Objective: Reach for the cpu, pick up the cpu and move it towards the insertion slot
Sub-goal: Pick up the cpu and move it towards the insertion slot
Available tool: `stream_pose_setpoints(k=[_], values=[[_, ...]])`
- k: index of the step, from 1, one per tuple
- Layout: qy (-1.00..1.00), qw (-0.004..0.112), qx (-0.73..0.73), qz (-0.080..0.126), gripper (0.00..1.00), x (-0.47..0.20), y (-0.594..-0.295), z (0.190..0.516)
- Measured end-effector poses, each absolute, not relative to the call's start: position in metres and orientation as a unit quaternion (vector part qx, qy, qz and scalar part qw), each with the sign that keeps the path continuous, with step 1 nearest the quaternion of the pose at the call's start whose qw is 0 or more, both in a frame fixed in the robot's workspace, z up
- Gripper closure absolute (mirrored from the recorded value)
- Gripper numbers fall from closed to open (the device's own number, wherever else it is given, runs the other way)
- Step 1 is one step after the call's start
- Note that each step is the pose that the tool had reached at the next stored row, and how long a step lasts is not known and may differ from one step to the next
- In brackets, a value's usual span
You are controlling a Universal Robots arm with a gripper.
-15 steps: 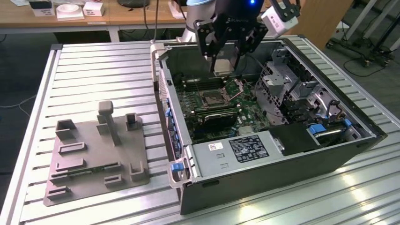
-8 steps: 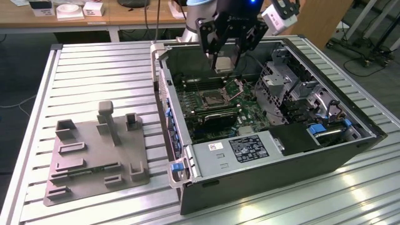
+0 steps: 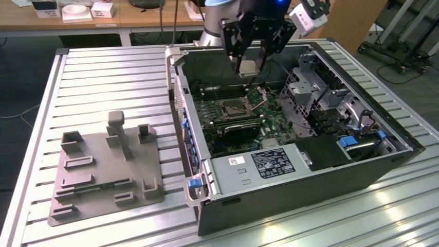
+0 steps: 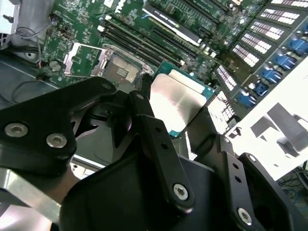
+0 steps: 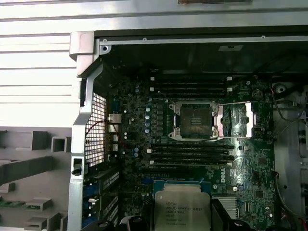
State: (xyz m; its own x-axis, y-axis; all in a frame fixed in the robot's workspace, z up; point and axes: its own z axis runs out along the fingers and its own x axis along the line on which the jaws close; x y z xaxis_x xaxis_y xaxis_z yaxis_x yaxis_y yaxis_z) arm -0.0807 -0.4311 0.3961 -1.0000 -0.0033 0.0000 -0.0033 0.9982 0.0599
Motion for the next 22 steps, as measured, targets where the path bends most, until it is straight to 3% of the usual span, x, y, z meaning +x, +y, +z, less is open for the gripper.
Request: stream_pose_setpoints(k=[22], values=[[-1.0,0.0,0.002,-0.03,0.45,-0.028,-0.414,0.388]])
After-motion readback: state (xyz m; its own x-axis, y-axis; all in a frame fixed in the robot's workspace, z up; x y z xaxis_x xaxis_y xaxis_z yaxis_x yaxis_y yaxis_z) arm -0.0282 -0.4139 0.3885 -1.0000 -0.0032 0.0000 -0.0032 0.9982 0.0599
